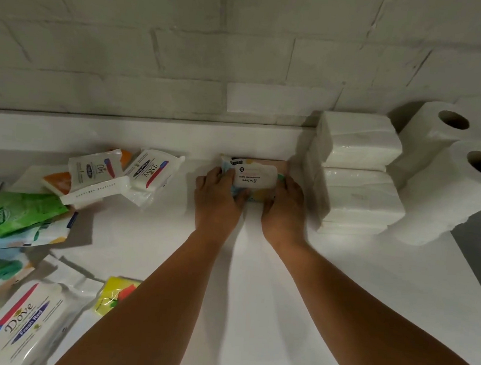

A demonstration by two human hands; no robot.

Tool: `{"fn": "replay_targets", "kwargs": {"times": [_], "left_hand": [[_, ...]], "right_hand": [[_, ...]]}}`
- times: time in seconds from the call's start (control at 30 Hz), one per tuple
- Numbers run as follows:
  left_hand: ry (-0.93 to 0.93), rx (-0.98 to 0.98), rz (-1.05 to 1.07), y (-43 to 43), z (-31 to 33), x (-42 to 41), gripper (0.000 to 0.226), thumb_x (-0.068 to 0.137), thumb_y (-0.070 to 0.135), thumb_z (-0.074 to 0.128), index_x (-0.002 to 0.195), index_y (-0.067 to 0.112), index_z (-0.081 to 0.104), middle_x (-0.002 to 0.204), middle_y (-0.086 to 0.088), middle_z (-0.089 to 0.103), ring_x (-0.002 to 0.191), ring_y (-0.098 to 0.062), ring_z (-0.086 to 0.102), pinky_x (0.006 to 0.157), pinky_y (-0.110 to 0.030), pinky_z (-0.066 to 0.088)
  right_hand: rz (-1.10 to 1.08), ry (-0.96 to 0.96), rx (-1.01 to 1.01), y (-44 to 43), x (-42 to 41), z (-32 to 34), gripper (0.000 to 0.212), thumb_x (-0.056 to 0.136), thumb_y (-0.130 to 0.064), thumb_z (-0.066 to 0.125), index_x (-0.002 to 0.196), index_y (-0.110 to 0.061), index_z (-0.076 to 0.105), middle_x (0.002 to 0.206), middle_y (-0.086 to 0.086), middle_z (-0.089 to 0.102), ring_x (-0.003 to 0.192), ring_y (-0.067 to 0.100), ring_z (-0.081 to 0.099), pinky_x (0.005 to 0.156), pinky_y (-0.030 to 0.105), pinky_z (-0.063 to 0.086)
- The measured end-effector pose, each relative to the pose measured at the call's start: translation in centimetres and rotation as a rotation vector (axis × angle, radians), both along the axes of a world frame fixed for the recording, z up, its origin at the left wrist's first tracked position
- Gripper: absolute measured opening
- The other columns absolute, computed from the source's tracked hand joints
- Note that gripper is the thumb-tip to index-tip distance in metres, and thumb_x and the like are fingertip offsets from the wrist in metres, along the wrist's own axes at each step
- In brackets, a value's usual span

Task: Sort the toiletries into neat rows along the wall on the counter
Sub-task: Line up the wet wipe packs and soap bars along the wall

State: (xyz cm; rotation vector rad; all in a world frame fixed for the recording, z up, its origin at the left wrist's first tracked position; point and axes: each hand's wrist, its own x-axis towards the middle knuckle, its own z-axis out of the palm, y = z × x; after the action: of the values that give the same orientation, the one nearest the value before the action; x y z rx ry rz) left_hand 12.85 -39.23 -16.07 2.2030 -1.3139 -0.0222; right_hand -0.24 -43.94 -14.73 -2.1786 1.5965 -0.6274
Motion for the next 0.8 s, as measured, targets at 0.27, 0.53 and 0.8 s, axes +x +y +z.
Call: {"fn": "replay_targets", "kwargs": {"times": [0.27,0.53,0.8], "left_hand": [[0.24,-0.066,-0.009,2.1,1.4,-0.5,0.052,0.09,0.034,0.064,0.138,0.019,0.051,0.142,-0.013,0.047,0.132,-0.033,0.037,0.109,-0.038,0.032],[0.209,-0.046,-0.073,11.0,3.7,0.3,0.052,0.09,0.027,0.064,0.137,0.009,0.052,0.133,-0.013,0.057,0.123,-0.032,0.047,0.106,-0.036,0.036],[0.183,-0.132,-0.036,23.4,7.1,4.8,0.034,0.089,0.011,0.064,0.123,0.016,0.062,0.124,0.0,0.062,0.119,-0.02,0.05,0.101,-0.024,0.038]], "right_hand": [[0.013,0.119,-0.004,1.0,-0.4,0.9,0.057,0.092,-0.018,0.049,0.147,-0.007,0.037,0.152,0.015,0.037,0.14,0.035,0.031,0.117,0.043,0.027],[0.139,-0.015,-0.077,7.8,1.1,4.2,0.052,0.088,-0.021,0.062,0.137,-0.009,0.051,0.151,0.018,0.039,0.142,0.036,0.031,0.117,0.047,0.028],[0.263,-0.284,0.064,18.1,6.0,6.2,0.033,0.09,-0.017,0.061,0.124,-0.015,0.061,0.135,0.001,0.057,0.127,0.019,0.051,0.108,0.036,0.041]]}}
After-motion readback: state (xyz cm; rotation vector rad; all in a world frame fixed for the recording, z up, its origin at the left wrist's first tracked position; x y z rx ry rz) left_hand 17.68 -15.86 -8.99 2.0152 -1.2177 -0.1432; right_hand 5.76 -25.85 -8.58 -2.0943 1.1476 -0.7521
